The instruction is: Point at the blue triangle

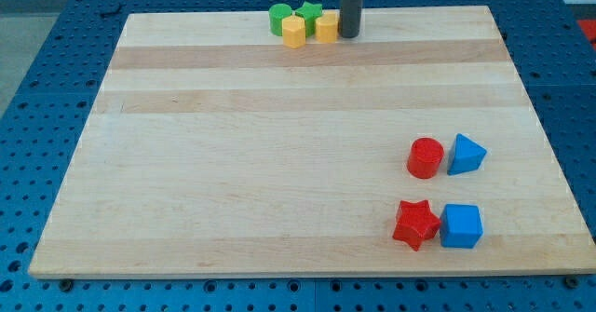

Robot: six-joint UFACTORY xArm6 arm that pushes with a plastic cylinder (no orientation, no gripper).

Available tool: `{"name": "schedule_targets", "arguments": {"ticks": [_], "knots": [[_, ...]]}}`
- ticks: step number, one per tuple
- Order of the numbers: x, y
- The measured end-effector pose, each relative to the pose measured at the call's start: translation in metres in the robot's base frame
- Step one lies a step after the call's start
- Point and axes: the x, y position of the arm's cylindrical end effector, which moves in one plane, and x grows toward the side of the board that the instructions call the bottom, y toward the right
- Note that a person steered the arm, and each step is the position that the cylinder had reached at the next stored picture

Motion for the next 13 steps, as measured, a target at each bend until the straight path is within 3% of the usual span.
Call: {"name": "schedule_targets", "arguments": {"ticks": [2, 4, 7, 9, 13], "knots": [[-0.001, -0.005], [0.051, 0.035], [0.044, 0.043], [0.079, 0.104], [0.104, 0.096]]}}
